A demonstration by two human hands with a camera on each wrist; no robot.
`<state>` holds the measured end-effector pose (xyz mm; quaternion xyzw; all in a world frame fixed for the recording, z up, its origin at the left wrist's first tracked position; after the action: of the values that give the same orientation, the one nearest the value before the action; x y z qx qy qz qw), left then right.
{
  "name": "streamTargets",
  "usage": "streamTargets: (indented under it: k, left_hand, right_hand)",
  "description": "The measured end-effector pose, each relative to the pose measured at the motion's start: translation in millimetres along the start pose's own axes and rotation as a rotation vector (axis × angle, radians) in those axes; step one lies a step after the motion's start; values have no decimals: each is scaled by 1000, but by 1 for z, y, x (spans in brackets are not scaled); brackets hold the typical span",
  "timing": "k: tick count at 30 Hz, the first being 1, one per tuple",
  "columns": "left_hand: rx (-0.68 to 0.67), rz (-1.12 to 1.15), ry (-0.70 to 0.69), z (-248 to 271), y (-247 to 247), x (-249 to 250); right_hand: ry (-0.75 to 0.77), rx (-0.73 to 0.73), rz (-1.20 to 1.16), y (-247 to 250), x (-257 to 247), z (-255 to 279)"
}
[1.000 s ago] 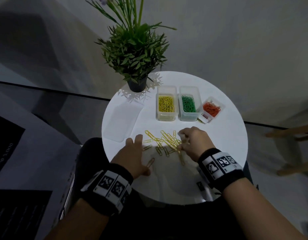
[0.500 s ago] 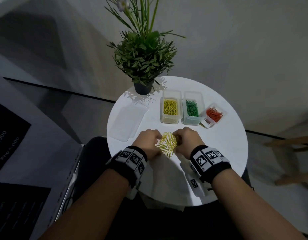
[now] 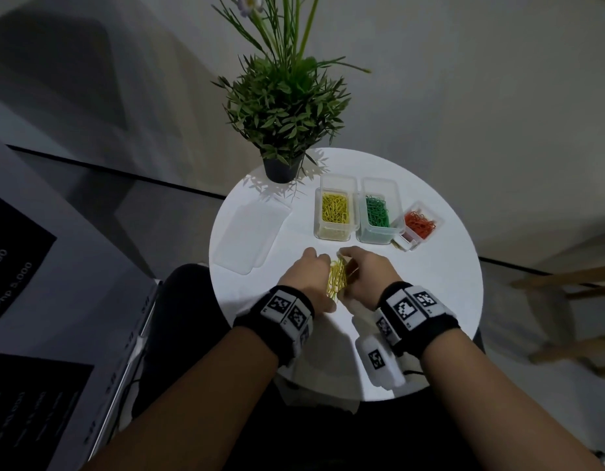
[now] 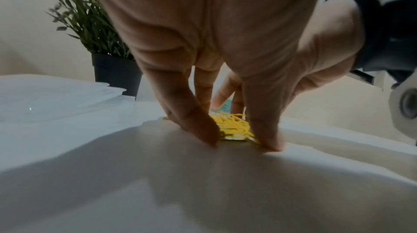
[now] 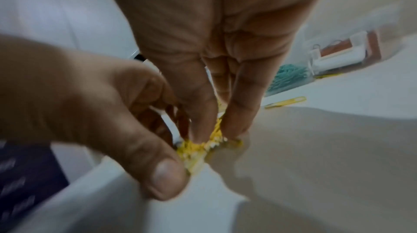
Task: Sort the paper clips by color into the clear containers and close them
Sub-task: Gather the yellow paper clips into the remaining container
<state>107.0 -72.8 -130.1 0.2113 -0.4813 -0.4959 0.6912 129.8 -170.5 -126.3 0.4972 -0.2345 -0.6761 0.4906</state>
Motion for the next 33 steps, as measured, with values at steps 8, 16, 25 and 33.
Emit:
streamTargets:
  k: [8,16,25,33]
  left_hand:
    - [46,26,26,9,7,-30]
    - [118,111,-14,1,13,-18]
    - [132,77,3,0,3,-10]
    - [104,-121,-53,-9,8,4]
  right_hand:
    - [144,-89,237,4,1,0]
    - [186,-27,225,-5,-25,-5]
    - [121,28,229,-7,-28,1]
    - [22,24,88,1,-14,-3]
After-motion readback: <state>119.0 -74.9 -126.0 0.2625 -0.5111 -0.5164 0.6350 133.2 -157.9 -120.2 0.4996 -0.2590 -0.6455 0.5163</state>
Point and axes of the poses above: each hand's wrist, its own z-axis away from the middle knuckle, its own y-axis out of the back of the hand, x = y × z, the point moved 10 cm from there along -z, towards the middle knuckle, and after that the axes turned 1 degree about y, right-handed, at the moved point
